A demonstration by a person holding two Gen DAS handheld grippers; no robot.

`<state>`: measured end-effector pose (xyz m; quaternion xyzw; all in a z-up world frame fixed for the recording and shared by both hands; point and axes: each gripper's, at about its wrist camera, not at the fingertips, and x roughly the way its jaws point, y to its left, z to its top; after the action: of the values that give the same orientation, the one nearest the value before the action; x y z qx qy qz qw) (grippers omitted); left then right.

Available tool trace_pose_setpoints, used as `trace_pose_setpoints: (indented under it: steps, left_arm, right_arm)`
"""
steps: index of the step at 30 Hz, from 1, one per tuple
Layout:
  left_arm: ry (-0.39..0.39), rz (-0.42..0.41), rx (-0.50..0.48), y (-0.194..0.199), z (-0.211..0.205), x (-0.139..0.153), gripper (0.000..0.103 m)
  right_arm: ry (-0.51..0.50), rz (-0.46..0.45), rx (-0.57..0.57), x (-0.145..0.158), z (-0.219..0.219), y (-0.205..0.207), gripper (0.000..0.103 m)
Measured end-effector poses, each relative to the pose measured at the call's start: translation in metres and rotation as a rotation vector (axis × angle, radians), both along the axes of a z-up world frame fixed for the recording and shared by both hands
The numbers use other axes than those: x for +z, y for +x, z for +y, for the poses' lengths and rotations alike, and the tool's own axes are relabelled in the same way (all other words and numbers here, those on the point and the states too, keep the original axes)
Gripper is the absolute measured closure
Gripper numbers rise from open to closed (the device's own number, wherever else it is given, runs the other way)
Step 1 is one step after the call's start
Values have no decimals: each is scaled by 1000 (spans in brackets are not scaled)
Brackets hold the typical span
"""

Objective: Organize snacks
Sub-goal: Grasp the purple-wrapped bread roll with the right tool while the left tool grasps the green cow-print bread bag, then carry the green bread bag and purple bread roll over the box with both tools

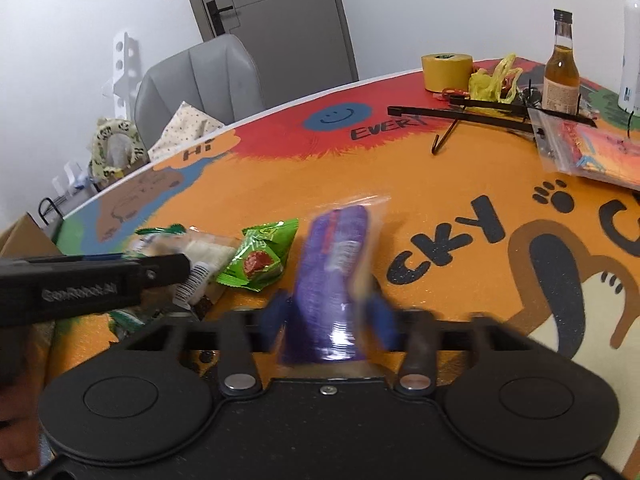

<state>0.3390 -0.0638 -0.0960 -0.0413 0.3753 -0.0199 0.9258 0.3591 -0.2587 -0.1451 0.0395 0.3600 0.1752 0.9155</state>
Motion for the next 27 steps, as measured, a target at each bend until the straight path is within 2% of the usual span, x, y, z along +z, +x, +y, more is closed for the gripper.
trace_pose_setpoints:
  steps: [3, 10, 27]
  left_arm:
    - [-5, -5, 1, -6, 1, 4, 55]
    - [-25, -33, 12, -27, 5, 19, 55]
    - [-35, -85, 23, -72, 15, 45, 55]
  right_arm:
    - [27, -8, 17, 3, -4, -6, 74]
    - [68, -14, 8, 8, -12, -23, 76]
    - [111, -79, -2, 34, -14, -60, 77]
